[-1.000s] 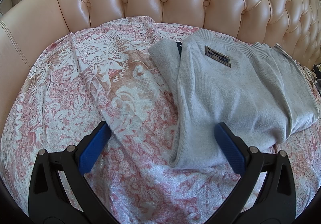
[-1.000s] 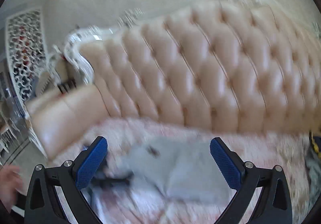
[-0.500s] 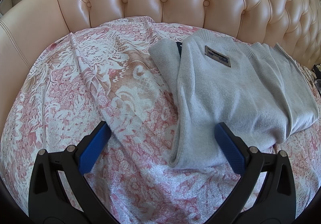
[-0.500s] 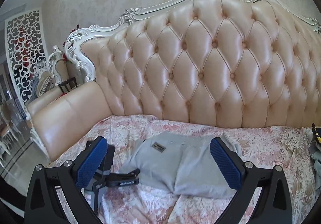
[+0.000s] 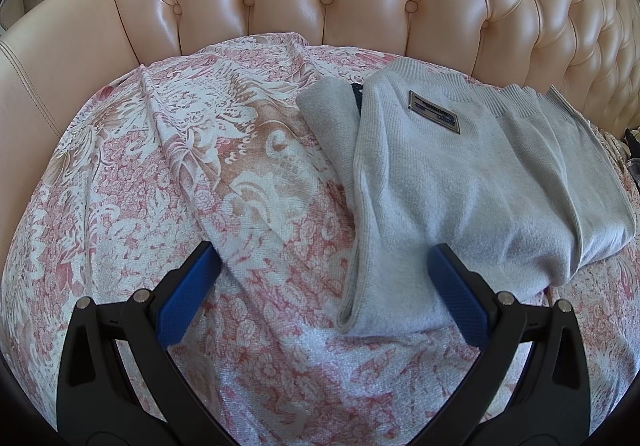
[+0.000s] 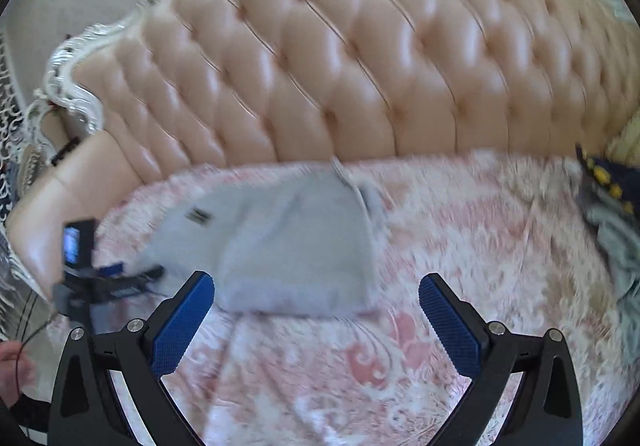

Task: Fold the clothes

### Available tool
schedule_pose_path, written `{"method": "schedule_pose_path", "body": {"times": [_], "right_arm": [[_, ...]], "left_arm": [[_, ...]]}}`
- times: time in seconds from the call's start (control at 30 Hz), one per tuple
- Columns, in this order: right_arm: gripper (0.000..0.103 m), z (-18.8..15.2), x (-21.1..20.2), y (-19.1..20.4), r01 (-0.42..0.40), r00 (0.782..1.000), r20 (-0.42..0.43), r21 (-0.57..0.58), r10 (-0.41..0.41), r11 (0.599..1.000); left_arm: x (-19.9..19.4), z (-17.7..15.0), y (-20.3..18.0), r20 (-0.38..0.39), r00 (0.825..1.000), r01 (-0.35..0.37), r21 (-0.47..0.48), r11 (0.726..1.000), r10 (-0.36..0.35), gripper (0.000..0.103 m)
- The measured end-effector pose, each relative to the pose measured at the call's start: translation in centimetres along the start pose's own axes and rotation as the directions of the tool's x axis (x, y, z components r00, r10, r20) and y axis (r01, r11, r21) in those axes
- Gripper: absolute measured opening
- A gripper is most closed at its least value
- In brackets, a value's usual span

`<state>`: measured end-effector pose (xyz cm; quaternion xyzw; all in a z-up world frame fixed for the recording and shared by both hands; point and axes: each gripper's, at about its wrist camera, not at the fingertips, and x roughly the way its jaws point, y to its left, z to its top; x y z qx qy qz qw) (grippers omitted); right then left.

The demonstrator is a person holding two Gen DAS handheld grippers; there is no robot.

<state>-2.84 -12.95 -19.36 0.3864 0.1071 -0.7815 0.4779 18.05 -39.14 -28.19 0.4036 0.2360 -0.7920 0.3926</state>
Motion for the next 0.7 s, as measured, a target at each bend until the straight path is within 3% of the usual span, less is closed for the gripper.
{"method": "schedule_pose_path", "body": {"times": [0.1,0.27,0.37,0.47,0.53,0.63,0.7], "right_arm": [[0.103,0.1,1.8,-1.0,-0.006,1.0,-0.028,-0.01,0.006,1.0],[0.103,3.1,5.5,-1.9,-0.083,0.993,-0.078,0.062,0.087,0.995],[0.103,4.5,8.1,-2.4,-0.077,0.989,-0.118,0.065,0.085,0.995],[0.103,5.5,10.1,-4.3,-0.14,0.973,-0.163,0.152,0.165,0.978],[0.103,5.7,11.2,-5.1,-0.129,0.968,-0.193,0.172,0.162,0.977],[0.103,5.9,12.6,-5.0,-0.136,0.961,-0.218,0.164,0.171,0.977],[0.103,6.0,13.2,-4.8,-0.138,0.956,-0.234,0.17,0.176,0.976]], "left_arm": [[0.0,0.0,0.0,0.0,1.0,-0.001,0.0,1.0,0.001,0.103],[0.0,-0.1,0.0,-0.001,1.0,-0.003,0.001,1.0,0.003,0.103],[0.1,0.0,0.0,-0.006,1.0,0.003,0.003,1.0,-0.003,0.103],[0.2,0.3,0.3,-0.015,0.999,0.028,0.0,1.0,-0.028,0.103],[0.3,0.5,0.5,-0.021,0.999,0.044,-0.003,0.999,-0.044,0.103],[0.1,1.2,1.2,-0.074,0.991,0.112,0.002,0.994,-0.111,0.103],[-1.5,2.5,2.5,-0.041,0.974,0.22,-0.031,0.975,-0.221,0.103]]}}
